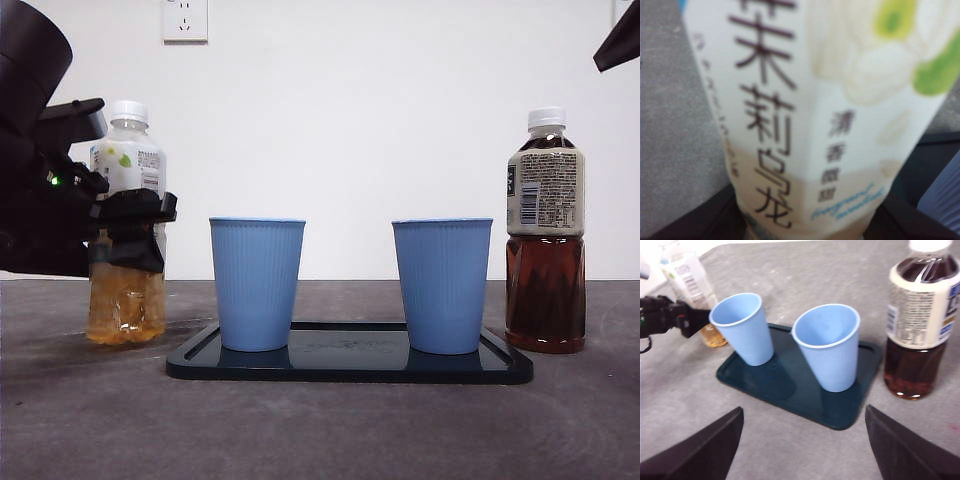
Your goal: Pour the drink into the cup
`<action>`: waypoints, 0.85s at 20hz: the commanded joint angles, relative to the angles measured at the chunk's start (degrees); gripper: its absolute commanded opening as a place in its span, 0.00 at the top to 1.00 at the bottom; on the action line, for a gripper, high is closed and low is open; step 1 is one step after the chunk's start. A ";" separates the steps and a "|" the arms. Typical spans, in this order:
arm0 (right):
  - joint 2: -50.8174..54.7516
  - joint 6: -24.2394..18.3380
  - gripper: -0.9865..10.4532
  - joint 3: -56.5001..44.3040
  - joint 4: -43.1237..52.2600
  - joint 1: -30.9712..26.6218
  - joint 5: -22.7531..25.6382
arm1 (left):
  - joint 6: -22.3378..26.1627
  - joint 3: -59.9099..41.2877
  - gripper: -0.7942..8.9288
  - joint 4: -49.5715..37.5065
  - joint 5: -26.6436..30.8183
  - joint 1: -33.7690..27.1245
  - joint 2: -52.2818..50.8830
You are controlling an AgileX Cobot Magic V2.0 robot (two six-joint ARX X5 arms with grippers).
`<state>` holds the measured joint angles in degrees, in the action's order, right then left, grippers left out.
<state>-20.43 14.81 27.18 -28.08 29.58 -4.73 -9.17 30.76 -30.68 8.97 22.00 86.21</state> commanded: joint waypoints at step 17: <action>-0.02 -0.31 0.58 0.92 0.33 0.42 0.26 | -0.98 0.98 0.43 3.85 0.00 1.01 1.14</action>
<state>-20.43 14.83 27.18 -28.08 29.58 -4.54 -9.82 30.92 -26.37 8.86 22.63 86.83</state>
